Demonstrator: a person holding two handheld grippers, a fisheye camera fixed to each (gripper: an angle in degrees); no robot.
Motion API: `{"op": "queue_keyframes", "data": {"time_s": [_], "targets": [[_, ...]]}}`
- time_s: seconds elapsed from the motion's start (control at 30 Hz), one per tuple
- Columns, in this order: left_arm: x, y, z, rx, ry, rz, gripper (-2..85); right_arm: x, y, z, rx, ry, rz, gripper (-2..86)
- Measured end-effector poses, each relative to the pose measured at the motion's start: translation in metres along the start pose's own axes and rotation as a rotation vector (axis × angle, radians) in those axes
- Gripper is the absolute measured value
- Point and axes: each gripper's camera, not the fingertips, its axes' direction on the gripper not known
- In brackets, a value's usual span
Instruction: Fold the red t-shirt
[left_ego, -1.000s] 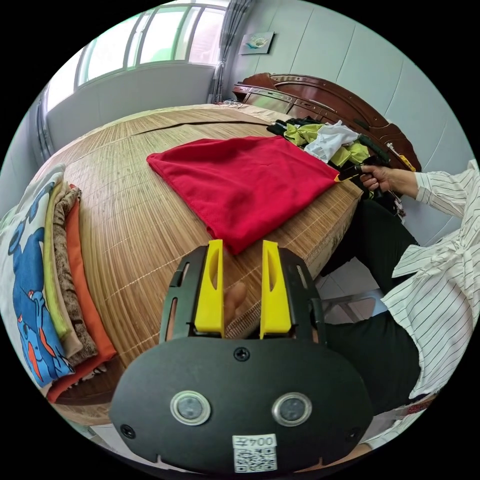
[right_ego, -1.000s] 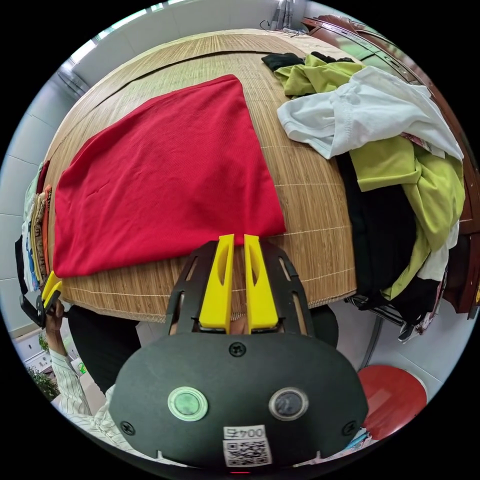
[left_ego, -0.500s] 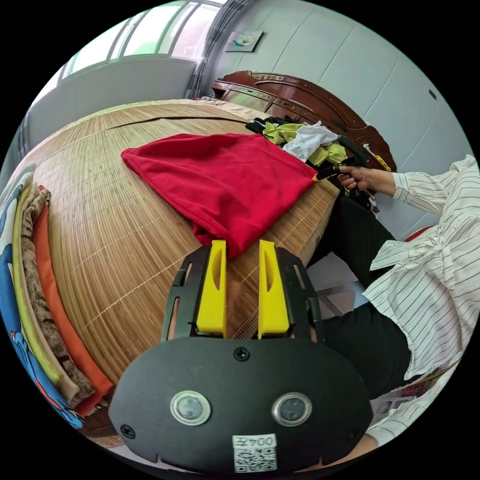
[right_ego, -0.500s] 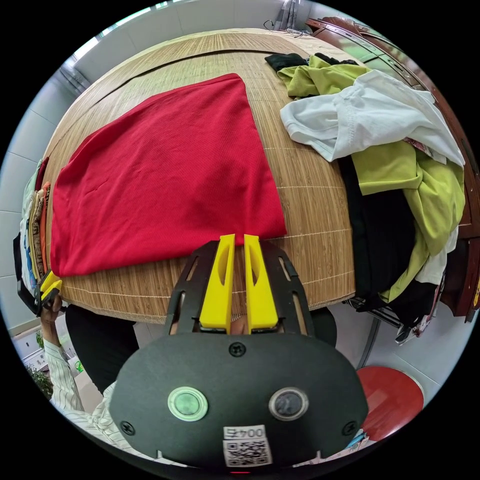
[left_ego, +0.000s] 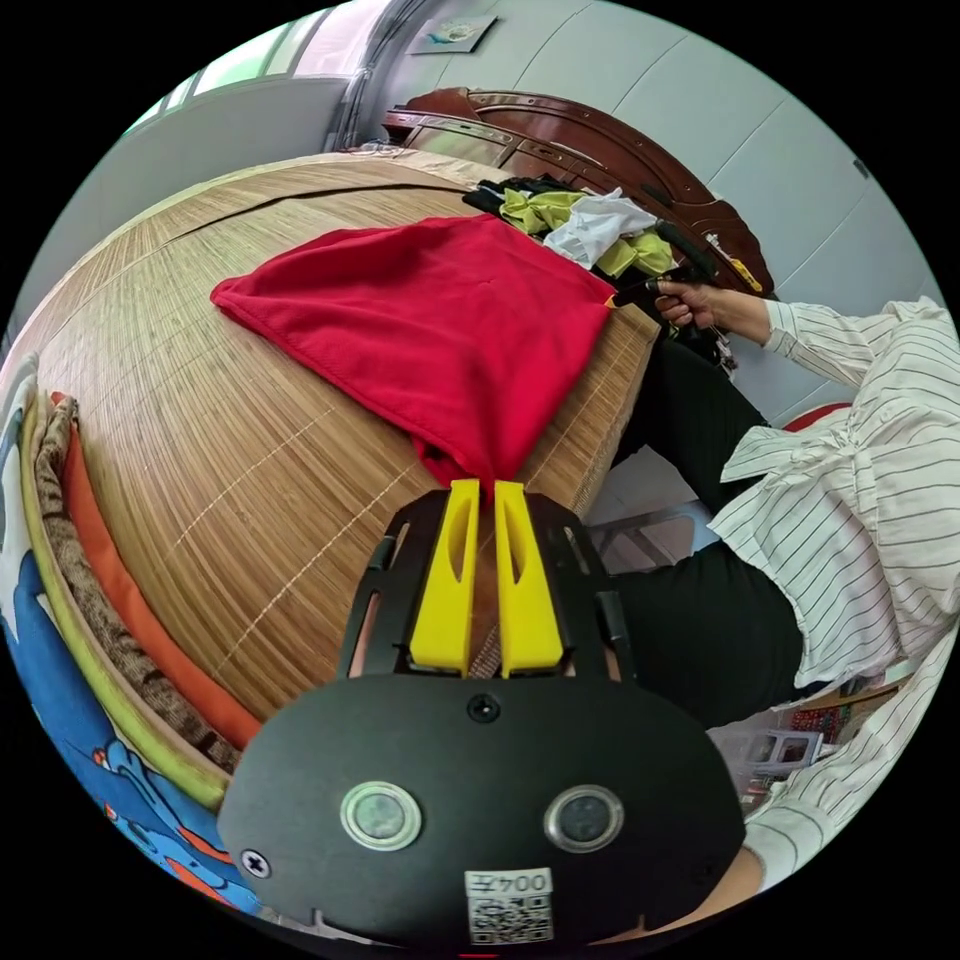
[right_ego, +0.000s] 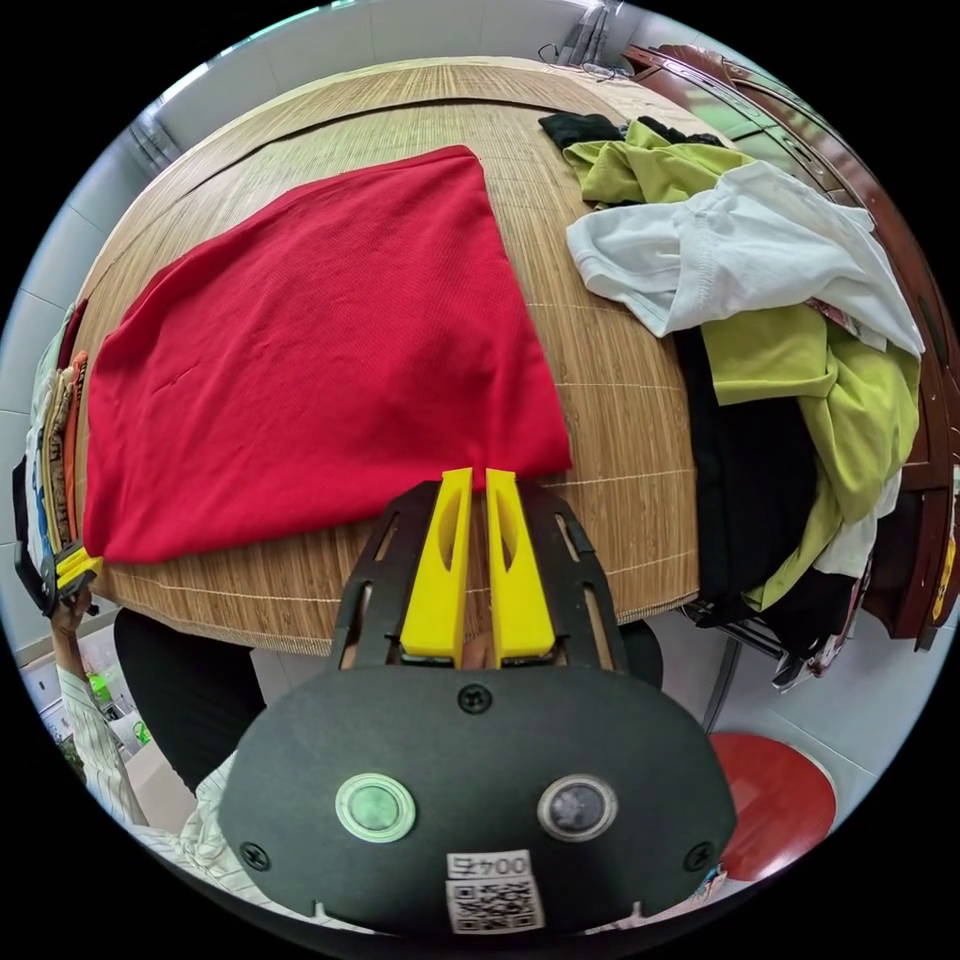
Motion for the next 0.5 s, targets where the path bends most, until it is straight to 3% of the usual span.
{"op": "queue_keyframes", "data": {"time_s": [0.5], "targets": [[-0.009, 0.036, -0.054, 0.04, -0.096, -0.185, 0.9, 0.043, 0.017, -0.003, 0.018, -0.03, 0.001, 4.2]]}}
